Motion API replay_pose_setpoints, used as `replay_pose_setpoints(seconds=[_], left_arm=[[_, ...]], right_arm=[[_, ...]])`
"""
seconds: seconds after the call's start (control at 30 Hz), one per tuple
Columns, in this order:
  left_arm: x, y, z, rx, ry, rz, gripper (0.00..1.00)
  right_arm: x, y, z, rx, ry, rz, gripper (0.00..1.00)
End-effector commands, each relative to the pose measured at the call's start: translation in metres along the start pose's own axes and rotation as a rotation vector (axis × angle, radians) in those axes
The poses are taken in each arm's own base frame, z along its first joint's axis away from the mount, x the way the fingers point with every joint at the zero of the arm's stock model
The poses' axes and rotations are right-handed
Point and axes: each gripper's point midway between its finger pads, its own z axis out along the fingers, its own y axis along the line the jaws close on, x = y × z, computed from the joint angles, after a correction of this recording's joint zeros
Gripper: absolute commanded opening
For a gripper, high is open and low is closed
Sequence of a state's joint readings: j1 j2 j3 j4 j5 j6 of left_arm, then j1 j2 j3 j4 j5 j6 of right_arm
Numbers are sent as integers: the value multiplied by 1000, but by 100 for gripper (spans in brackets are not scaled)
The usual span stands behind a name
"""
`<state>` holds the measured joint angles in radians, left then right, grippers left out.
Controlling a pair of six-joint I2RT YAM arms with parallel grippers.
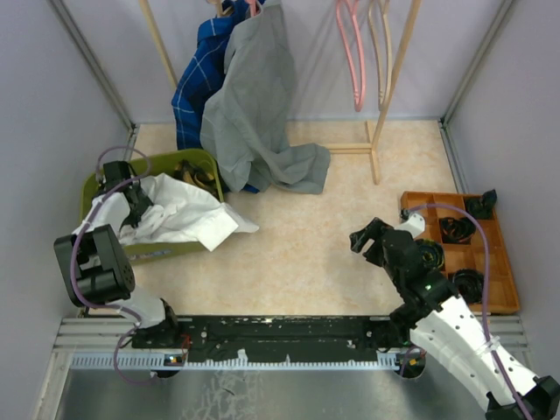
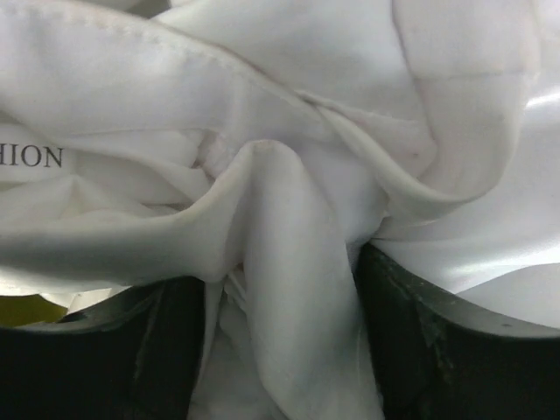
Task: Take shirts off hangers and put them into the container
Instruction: Place the shirt in the bin.
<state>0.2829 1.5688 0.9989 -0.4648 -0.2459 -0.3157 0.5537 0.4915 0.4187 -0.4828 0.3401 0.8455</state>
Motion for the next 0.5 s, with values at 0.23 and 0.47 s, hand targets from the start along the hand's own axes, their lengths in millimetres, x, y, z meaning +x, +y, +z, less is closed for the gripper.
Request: replay_pose_setpoints(seconds=[0.23,0.47], left_arm=[[-59,-18,-104,190,-196,-23,100],[-80,-36,-172,403,-355,-13,100]], right_arm=[[-17,5,-3,-13,-66,15,76],[-15,10,2,-21,-51,19,77]])
